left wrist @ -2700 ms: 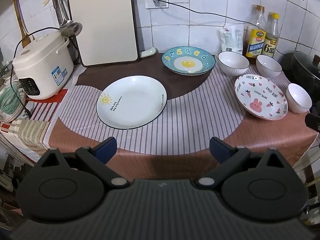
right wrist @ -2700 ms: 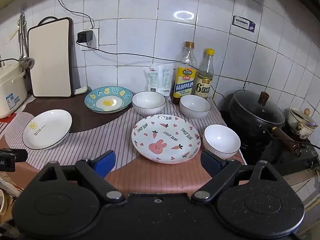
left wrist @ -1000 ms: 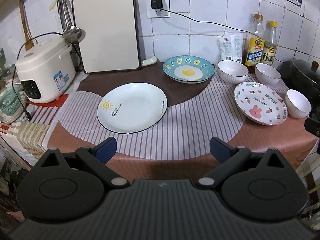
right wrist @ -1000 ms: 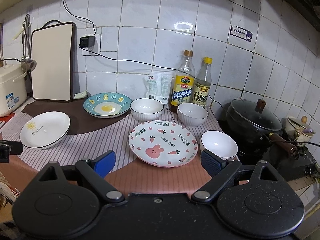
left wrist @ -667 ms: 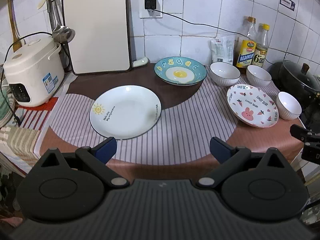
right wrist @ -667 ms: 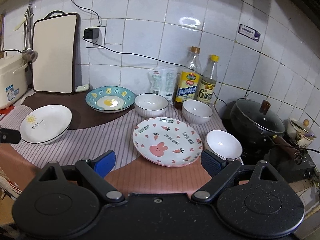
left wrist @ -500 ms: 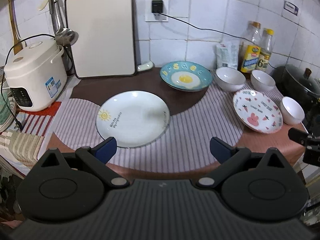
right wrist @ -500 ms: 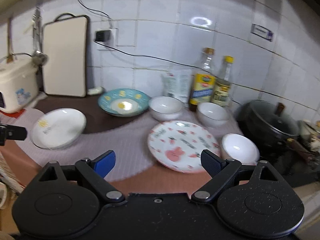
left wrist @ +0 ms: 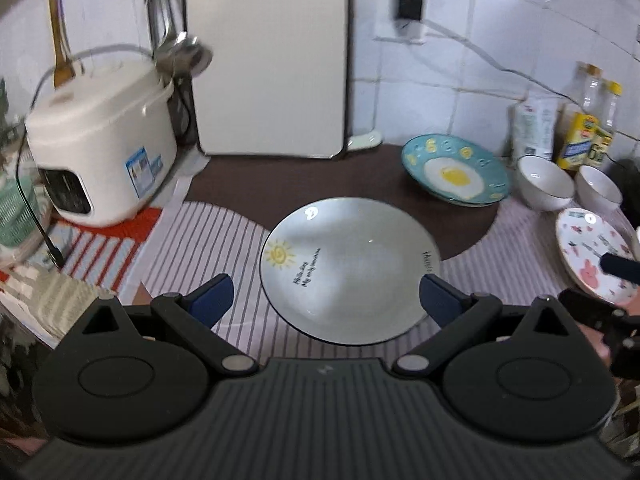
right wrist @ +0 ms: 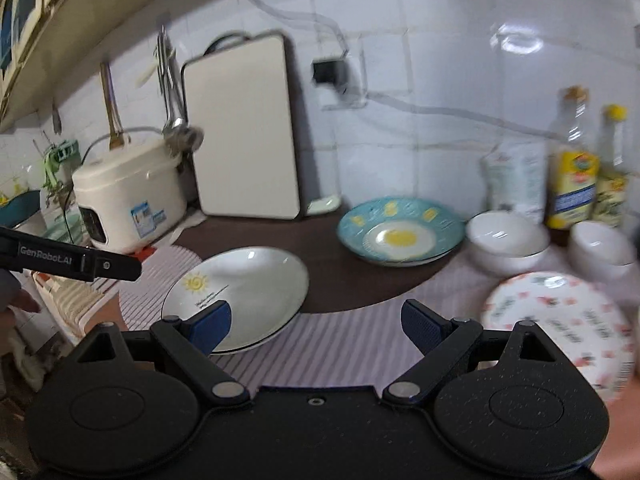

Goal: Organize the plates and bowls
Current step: 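Reach both grippers to the white sun plate rim and close them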

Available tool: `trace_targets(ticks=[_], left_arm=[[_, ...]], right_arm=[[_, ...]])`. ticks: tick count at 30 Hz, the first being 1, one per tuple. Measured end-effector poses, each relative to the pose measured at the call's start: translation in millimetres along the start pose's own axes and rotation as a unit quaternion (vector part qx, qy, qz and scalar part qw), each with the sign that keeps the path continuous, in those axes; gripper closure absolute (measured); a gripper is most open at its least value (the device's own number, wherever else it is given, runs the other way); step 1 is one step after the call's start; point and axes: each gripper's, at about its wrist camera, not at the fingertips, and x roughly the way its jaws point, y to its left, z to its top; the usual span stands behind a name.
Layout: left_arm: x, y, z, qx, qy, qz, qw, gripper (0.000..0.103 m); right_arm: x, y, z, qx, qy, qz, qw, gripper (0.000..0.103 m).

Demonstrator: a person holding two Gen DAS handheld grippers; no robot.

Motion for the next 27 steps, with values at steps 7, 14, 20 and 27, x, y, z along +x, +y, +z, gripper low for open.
trace_targets(ticks=[7,14,20,27], left_arm=[[69,39,-12,-0.031,0.046,0.01,0.9984,0.01],[122,61,-18,-0.04,0.088,0.008,0.9952,0.033],[139,73,-19,-0.063,0.112,-0.035,0.9911,0.07],[142,69,-18,-0.076,0.119,-0.063,0.988,0.085]], right_arm=[[80,18,-10,0.026,0.032,0.025,0.999,0.019],[138,23,-18,0.055,0.052,0.023,0.997,0.034],[158,16,-21,0.099,0.083,0.027,0.991,0.077],[163,15,-21,0.11,0.1,0.03,0.988,0.083]])
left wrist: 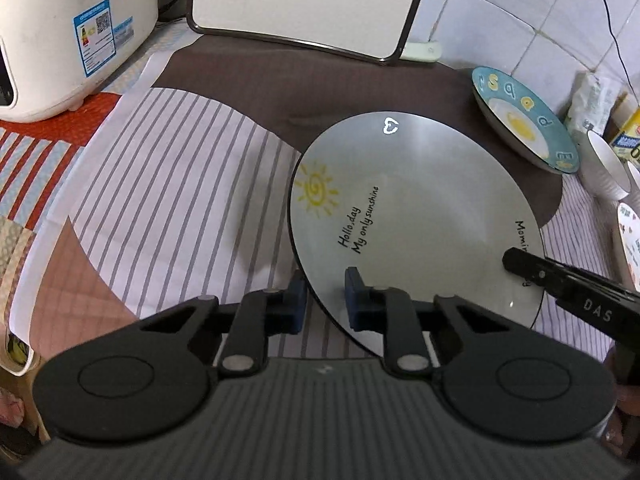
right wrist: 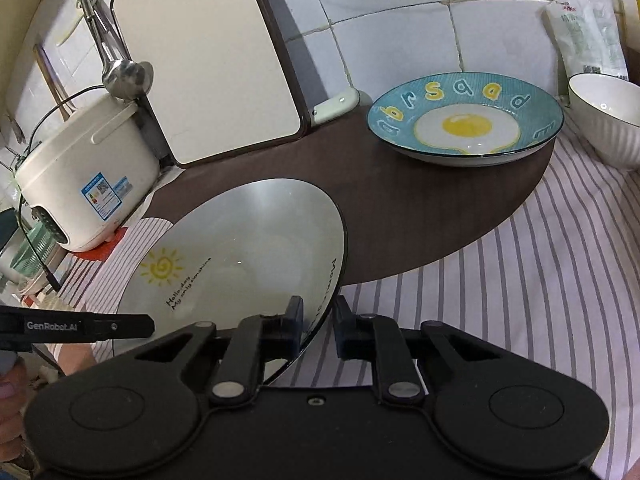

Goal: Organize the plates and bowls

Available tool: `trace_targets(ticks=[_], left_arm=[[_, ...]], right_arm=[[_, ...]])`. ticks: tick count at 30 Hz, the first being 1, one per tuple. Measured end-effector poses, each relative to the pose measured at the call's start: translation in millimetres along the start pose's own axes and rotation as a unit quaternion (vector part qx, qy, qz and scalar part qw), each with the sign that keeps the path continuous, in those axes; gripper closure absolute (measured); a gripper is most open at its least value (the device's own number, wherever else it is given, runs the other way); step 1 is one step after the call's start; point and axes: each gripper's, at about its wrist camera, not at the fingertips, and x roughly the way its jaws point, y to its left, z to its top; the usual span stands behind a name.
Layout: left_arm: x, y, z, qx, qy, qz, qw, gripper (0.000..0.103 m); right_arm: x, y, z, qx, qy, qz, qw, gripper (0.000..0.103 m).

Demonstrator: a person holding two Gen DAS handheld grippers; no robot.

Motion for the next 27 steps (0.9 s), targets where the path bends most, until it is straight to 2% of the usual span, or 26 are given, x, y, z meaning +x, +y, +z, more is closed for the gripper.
trace_targets(ticks=[6,10,18,22,27], left_arm=[[8,8,3,-0.043,0.004,-0.021,0.9988,0.082],[7,1,4,-0.025,0.001,-0.004,0.9997,0.081],[-7,-16,-5,-0.011,-0.002,-0.008,0.9999,0.081],[-18,-34,-9,0.001,-0.004,-0.016,0.9999,0.081],[-27,-65,-11,0.021,0.0,-0.045,0.9987,0.081]], right_arm=[[5,-3,3,0.012,0.003,0.008,1.0,0.082],[3,-2,2,0.001,0.006,0.009,1.0,0.082],[-18,-7,2,-0.028,0.014,0.012,0.999,0.081],[-40,-15,2,-0.042,0.01,0.006,0.999,0.081],[-74,-35,2,-0.04,-0.007,-0.008,0.999,0.081]])
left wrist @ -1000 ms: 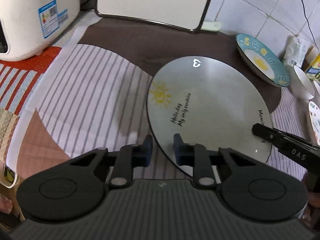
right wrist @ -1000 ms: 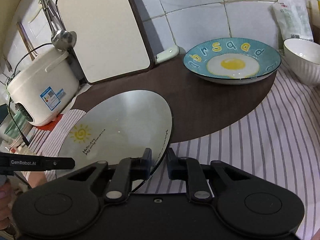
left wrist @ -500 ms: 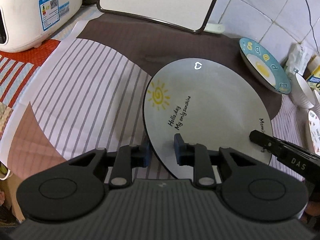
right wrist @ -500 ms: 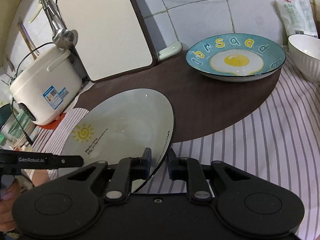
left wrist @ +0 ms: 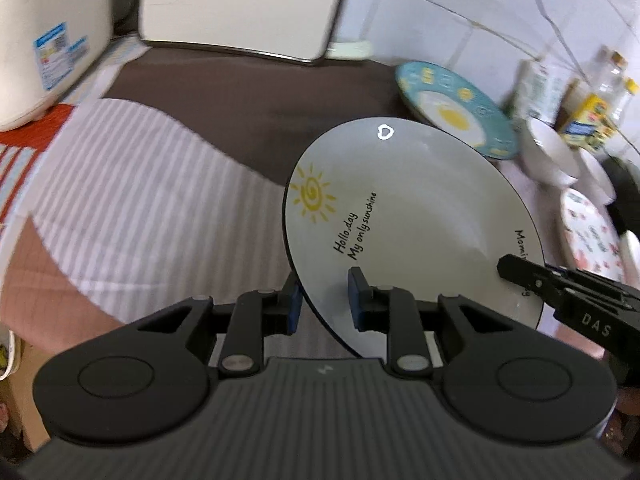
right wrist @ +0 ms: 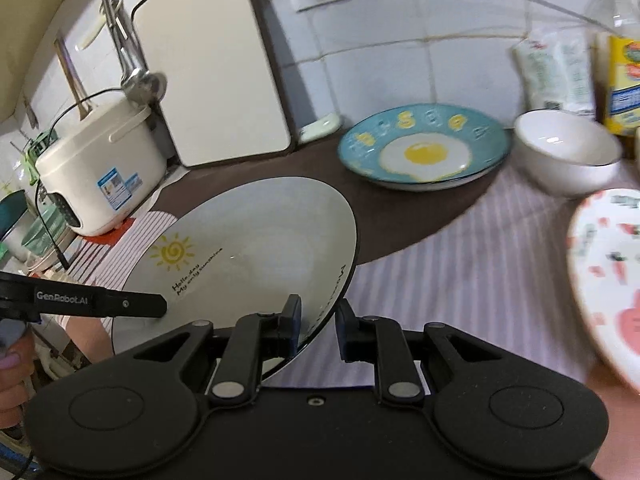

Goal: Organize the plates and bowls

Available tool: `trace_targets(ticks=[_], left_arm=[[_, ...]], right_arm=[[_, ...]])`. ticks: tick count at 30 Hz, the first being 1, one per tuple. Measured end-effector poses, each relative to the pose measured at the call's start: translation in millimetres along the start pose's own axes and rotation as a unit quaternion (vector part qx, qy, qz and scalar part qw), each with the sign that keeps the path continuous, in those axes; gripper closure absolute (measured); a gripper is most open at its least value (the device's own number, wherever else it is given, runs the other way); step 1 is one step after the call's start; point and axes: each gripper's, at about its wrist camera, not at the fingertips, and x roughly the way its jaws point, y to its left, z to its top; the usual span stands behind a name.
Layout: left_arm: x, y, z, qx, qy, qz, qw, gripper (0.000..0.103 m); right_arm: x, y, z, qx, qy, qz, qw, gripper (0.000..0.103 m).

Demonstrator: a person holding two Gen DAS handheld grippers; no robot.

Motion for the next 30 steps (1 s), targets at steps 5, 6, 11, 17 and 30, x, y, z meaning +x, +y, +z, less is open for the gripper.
trace_targets(ticks=[5,6,11,17,30], left_arm=[[4,-32,-2,0.013,0.008,-0.016,0.9998,0.081],[5,-38,-3,0.018,0.009,-0.017,0.9996,0.081],[19,-59,-6,0.041,0.025,-0.023,0.9986,0.081],[39,-67,-3,0.045,0.039,-0.032,0.9977,0.081],[60,-79,9,0.079,0.049,-0.023,0.9954,0.081]], right_arm=[[-25,-23,-5,-0.002,-0.008,-0.019,1.0,0.08],[-29,-27,-8,-0.002,-0.01,-0.022,1.0,0.08],[-38,-50,-21,0.022,-0.01,-0.036,0.999,0.08],[-33,-63,-26,0.032,-0.007,-0.046,0.998,0.079],[-15,-77,-25,0.034,-0.008,-0.053,0.998,0.078]])
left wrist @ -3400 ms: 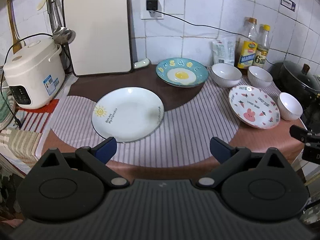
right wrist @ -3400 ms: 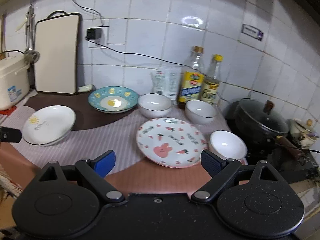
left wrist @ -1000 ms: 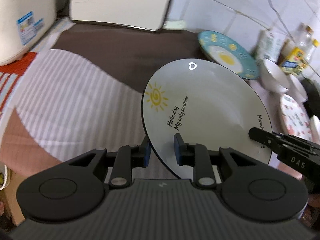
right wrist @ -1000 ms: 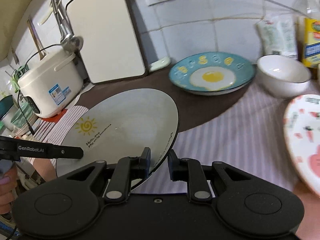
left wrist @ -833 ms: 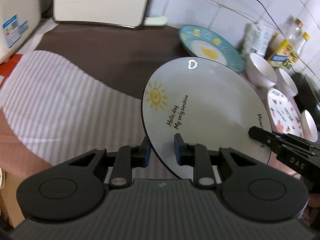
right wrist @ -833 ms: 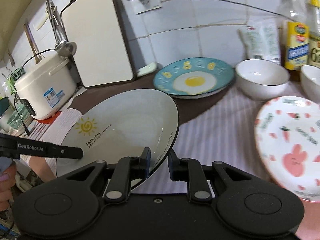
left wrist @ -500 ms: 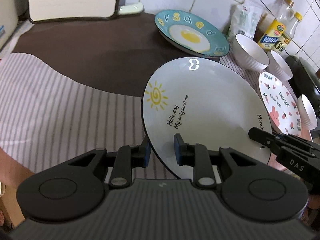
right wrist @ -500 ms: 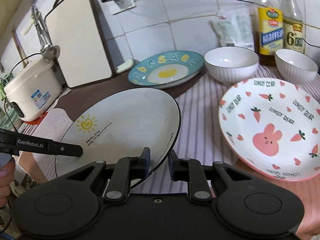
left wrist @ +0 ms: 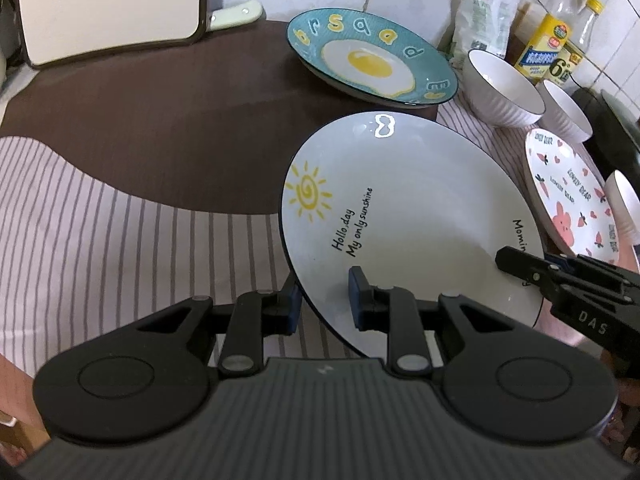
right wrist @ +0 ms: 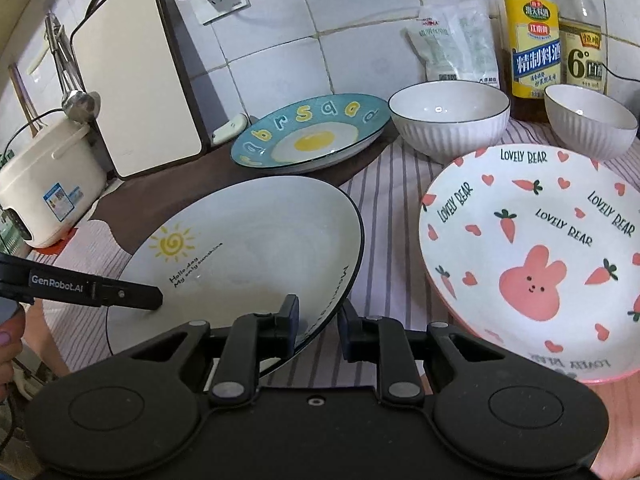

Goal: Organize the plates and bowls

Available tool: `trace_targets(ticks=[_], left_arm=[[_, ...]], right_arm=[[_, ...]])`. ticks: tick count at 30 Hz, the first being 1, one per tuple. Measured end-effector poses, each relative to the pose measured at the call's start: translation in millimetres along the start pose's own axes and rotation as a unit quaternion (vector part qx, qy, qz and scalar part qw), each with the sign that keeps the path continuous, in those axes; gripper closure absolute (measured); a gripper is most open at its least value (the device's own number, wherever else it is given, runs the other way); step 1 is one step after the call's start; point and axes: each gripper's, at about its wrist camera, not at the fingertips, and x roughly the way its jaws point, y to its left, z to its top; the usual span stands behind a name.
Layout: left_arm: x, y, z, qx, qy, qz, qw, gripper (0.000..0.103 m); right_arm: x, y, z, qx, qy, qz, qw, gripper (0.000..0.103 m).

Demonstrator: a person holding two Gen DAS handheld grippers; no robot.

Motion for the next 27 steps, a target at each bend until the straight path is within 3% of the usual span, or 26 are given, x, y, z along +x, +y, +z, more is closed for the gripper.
trace_targets(ticks=[6,12,18,21,27], left_arm=[[2,7,7,-0.014,0.035,0.0,0.9993,0.082],[-3,-8,11,-0.015,0.059,0.057,0.9965,0.079],[-27,-26,3,0.001,0.052,0.093,0.9943,0.079],[-46,-37,-5,0.005,0.043,0.079,0.9959,0.078],[-86,-61,-19,-0.009,0.008,0.013,0.9999,0.077]], right_arm=[[-2,5,-3,-0.024,0.011,-0.01,1.0,0.077],[-10,17,-3,-0.062,0.015,-0.038,0.997,0.077],[-39,25,-1,-0.108,0.004,-0.064,0.992,0.074],[-62,20,-1,-0.104,-0.01,-0.073,0.992,0.068],[-114,5,-3,-0.066,-0.049,-0.076,0.994,0.06]])
